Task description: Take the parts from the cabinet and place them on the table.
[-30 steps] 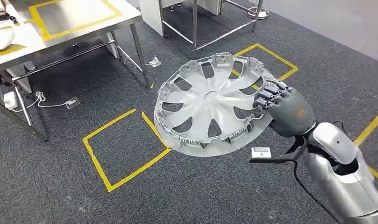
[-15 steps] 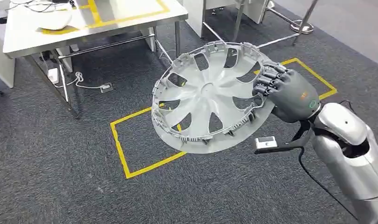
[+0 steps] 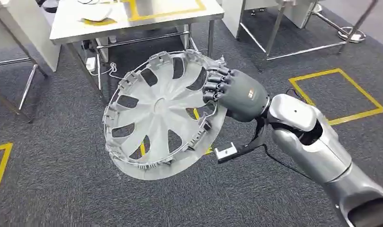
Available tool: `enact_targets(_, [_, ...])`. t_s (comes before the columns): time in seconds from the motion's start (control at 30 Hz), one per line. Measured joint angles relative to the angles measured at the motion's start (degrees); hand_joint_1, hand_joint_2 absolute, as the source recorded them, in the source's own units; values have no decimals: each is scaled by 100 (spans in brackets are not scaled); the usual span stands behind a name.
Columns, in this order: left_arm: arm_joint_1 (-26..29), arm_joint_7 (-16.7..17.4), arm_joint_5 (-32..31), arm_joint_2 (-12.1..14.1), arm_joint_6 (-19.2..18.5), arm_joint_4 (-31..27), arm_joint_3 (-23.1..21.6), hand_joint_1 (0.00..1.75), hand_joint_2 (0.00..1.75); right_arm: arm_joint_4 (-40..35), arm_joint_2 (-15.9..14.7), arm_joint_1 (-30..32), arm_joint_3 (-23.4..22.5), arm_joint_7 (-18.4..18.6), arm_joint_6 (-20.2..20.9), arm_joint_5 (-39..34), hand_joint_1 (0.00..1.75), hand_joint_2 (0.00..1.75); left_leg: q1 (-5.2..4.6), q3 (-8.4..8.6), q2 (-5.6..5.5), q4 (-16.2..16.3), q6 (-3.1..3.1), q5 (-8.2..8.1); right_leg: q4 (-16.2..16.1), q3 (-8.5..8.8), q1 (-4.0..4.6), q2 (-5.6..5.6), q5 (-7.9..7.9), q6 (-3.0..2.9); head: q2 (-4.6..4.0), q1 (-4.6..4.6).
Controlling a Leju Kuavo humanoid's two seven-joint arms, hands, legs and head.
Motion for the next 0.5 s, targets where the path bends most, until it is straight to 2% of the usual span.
enact_targets(0.03, [-9,-4,0,-7,0,2,0,0,175,13,4,-30,44,6,-11,2,175,175,-28,37,16,-62,107,-20,27,-11,53,-54,-35,41,0,11])
enact_targets(0.07, [-6,-11,0,-7,0,2,-2,0,175,24,13,-61,87,7,-17,4,175,175,-18,11,-82,-47,165,-12,9,4,60,-98,-27,58,0,42])
enact_targets(0.1, [5,-13,2,-4,2,2,-2,0,175,35,39,-87,125,9,-24,7,175,175,-23,-2,-135,-39,197,-22,-16,29,74,-161,-29,76,0,42])
enact_targets(0.17, [18,-11,7,0,2,0,0,0,175,55,77,-119,186,15,-28,7,175,175,-11,23,-269,-72,272,-5,-36,85,63,-278,-66,147,0,39])
enact_targets(0.2, [21,-13,13,-2,2,0,0,0,175,68,81,-126,199,15,-28,13,175,175,20,39,-343,-98,298,10,61,71,23,-12,-153,190,0,48])
enact_targets(0.23, [5,-13,13,-2,2,0,0,0,175,68,90,-139,221,13,-33,11,175,175,28,32,-392,-100,336,20,350,-61,0,295,-341,197,0,51])
enact_targets(0.27, [-11,-13,13,-2,4,0,0,0,175,83,85,-138,239,15,-37,4,175,175,30,25,-458,-99,355,27,808,-279,2,465,-569,205,0,70])
enact_targets(0.3, [-10,-13,13,-4,2,0,0,0,175,101,87,-136,252,15,-44,0,175,175,25,21,-537,-98,359,28,1261,-508,3,534,-747,210,0,72])
enact_targets(0.33, [-3,-13,15,-4,2,2,0,0,175,109,90,-136,285,13,-44,-2,175,175,20,17,-611,-94,360,28,1602,-697,9,552,-841,207,0,72])
enact_targets(0.37, [5,-13,24,-2,2,2,0,0,175,120,90,-132,322,13,-44,-2,175,175,18,18,-692,-89,360,28,1725,-790,14,555,-808,202,0,72])
enact_targets(0.4, [11,-17,31,-2,2,0,0,0,175,136,94,-133,370,11,-42,0,175,175,18,20,-777,-84,359,28,1563,-747,13,561,-636,185,0,72])
enact_targets(0.47, [6,-24,31,-4,-2,0,0,0,175,151,109,-161,448,15,-39,0,175,175,20,22,-945,-62,349,33,684,-369,8,655,-101,134,0,74])
enact_targets(0.5, [6,-26,31,-6,-17,0,0,0,175,157,120,-199,490,26,-39,-4,175,175,22,14,-1011,-49,334,36,198,-155,-1,824,95,99,0,72])
